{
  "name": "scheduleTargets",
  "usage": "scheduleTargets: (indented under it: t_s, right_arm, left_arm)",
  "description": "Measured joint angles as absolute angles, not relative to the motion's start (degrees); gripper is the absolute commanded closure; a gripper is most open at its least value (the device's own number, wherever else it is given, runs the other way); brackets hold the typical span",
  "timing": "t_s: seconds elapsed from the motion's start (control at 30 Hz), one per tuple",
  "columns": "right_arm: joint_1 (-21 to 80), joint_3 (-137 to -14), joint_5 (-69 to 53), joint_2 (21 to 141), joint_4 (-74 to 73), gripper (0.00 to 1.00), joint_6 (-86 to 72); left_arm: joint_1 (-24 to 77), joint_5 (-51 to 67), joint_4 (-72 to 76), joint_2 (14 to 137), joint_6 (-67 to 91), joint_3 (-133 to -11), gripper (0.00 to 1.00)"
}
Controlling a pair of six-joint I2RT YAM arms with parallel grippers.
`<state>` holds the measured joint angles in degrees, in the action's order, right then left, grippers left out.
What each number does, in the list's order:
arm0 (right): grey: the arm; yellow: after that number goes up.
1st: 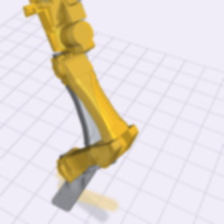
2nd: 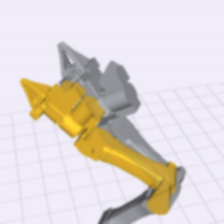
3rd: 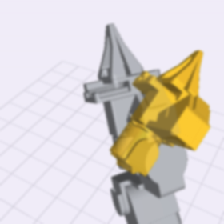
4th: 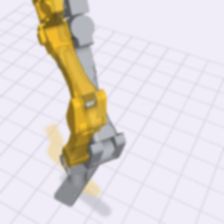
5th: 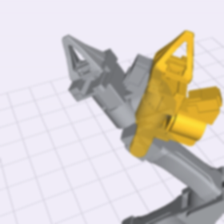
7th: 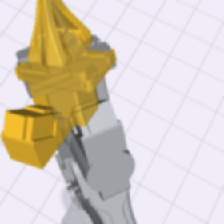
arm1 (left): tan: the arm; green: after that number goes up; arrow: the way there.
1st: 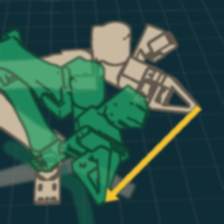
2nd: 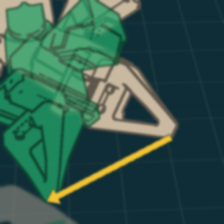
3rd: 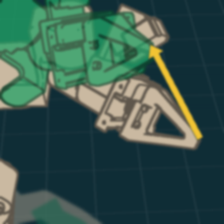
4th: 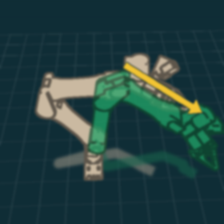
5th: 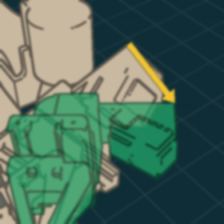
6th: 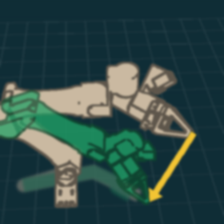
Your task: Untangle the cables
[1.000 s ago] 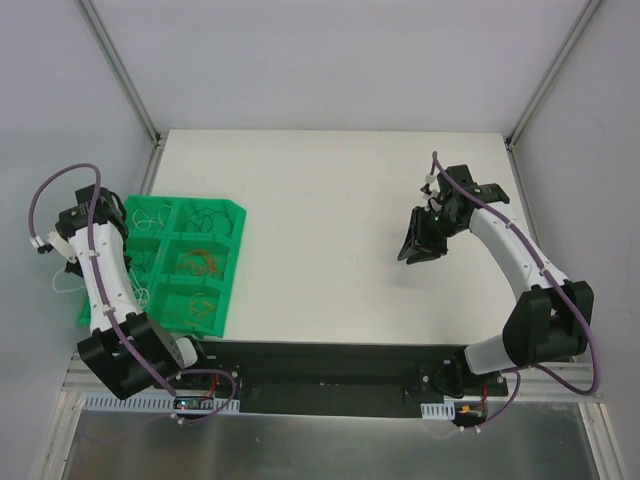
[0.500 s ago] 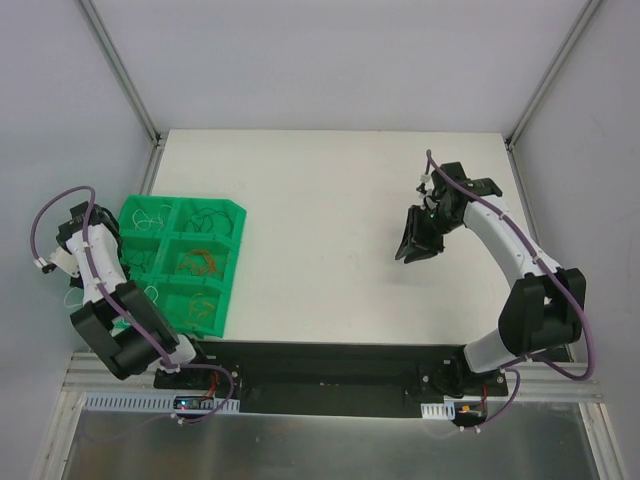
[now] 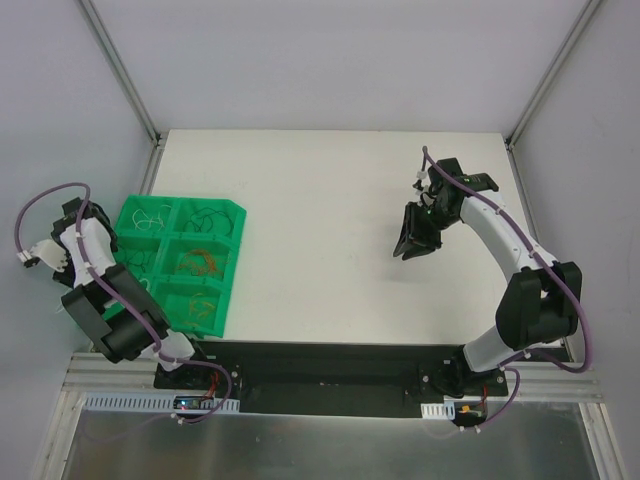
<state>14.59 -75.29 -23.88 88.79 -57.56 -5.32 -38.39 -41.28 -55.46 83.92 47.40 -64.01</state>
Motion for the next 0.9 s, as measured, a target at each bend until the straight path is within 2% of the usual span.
scheduleTargets:
  t_s: [0.2, 0.33, 0.6, 0.87, 0.9]
  right_arm:
    - [14.63, -75.33, -23.88, 88.82, -57.74, 0.69, -5.19]
    - [14.74, -75.31, -23.90, 88.84, -57.74, 0.69, -5.02]
    - [15.09, -75.33, -24.05, 89.06, -57.71, 0.69, -5.02]
    - [15.53, -75.33, -24.05, 89.34, -57.71, 0.69, -5.02]
    - [15.53, -75.31, -24.05, 89.34, -57.71, 0.69, -5.02]
  left_arm:
    - [-40.62, -48.60, -57.89, 81.25, 49.91, -65.39, 1.00]
    - [-40.93, -47.77, -58.30, 81.36, 50.41, -65.87, 1.00]
    - [-40.03, -28.67, -52.60, 87.11, 48.90, -59.20, 1.00]
    - [-36.80, -17.39, -48.62, 87.72, 48.69, -58.13, 1.00]
    - [-36.82, -16.88, -48.45, 87.55, 48.86, -57.78, 0.92]
